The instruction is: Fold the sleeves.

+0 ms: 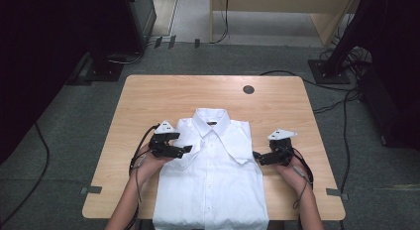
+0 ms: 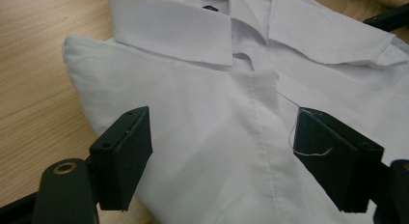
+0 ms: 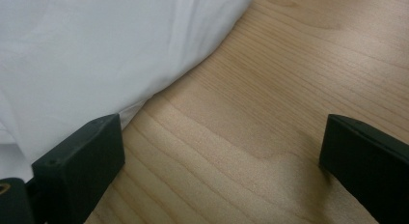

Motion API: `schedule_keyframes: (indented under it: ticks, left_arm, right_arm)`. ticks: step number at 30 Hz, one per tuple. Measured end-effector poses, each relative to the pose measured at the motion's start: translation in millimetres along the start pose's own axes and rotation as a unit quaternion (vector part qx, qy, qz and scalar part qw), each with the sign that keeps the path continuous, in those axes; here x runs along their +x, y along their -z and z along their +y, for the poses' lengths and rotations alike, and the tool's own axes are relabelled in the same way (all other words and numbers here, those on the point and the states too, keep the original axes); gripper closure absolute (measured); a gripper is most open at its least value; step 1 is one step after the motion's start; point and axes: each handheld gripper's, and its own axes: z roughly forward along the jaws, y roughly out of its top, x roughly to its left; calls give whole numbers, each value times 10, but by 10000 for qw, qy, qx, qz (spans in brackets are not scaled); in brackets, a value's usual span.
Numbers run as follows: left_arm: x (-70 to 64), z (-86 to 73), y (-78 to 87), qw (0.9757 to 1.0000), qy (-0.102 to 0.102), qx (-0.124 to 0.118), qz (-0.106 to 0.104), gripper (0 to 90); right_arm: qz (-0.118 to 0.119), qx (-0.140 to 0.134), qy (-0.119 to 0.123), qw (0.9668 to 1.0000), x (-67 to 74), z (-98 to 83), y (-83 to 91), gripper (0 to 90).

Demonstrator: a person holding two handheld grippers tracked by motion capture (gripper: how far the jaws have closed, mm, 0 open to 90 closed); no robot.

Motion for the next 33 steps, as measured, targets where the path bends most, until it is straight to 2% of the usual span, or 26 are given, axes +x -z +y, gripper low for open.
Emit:
schedule_keyframes:
  ticks: [6, 15, 22, 25, 33]
  left_arm:
    - [8, -22, -4, 9996, -183, 131, 153, 214]
    - [64, -67, 9, 9996, -106, 159, 191, 213]
    - [94, -97, 26, 9994, -148, 193, 263, 213]
    - [106, -108, 35, 9989, -246, 206, 338, 213]
    - [140, -136, 50, 9987, -247, 224, 375, 213]
  right_arm:
    - [-3, 0, 0, 10000, 0, 0, 0, 17]
    - [4, 2, 11, 10000, -1, -2, 2, 17]
    - [9, 3, 10, 10000, -1, -3, 3, 17]
    - [10, 2, 10, 10000, -1, -3, 3, 17]
    - [10, 2, 9, 10000, -1, -3, 4, 17]
